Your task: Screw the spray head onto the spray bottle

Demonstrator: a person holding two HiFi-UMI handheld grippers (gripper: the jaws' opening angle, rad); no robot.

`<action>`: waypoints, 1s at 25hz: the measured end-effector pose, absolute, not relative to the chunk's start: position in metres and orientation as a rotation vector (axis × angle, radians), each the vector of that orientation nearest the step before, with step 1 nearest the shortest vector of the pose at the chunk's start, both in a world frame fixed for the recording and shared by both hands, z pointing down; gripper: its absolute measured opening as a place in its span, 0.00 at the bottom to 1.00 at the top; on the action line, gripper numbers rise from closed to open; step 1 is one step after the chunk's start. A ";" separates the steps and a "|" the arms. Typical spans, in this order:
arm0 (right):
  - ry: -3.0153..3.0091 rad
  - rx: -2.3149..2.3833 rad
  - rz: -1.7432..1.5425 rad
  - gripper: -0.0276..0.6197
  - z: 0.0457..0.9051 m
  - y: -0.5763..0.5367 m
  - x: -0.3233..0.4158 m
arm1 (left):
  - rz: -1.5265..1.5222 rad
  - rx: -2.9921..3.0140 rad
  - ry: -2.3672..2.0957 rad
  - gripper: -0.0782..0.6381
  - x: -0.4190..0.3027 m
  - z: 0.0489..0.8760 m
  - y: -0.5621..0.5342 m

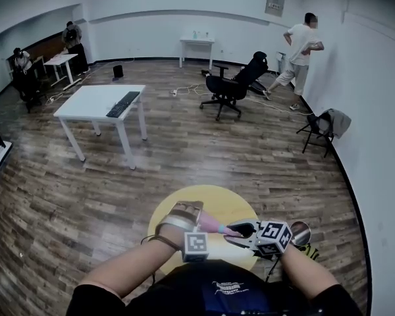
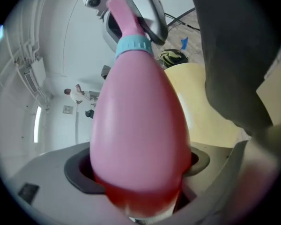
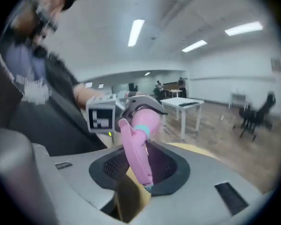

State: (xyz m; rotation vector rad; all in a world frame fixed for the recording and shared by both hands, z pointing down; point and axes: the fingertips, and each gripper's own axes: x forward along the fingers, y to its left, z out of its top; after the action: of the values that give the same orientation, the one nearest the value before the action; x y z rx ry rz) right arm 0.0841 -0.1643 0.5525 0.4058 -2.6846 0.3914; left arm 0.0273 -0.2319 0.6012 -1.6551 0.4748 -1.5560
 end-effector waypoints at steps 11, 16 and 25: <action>-3.018 0.625 0.774 0.49 0.502 -0.198 0.129 | -1.657 -1.938 0.352 0.78 0.007 0.622 -0.225; -2.228 0.341 -0.912 0.69 0.539 -0.151 0.110 | -1.630 -1.966 0.129 0.78 0.003 0.648 -0.215; -2.266 0.174 -0.993 0.54 0.550 -0.126 0.055 | -1.647 -2.067 0.108 0.78 0.030 0.653 -0.199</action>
State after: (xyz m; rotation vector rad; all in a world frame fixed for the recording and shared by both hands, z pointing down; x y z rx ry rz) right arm 0.0549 -0.1255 0.5496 0.1736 -2.2664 -0.9925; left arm 0.0303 -0.1994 0.6534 -2.0673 0.1076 -1.6474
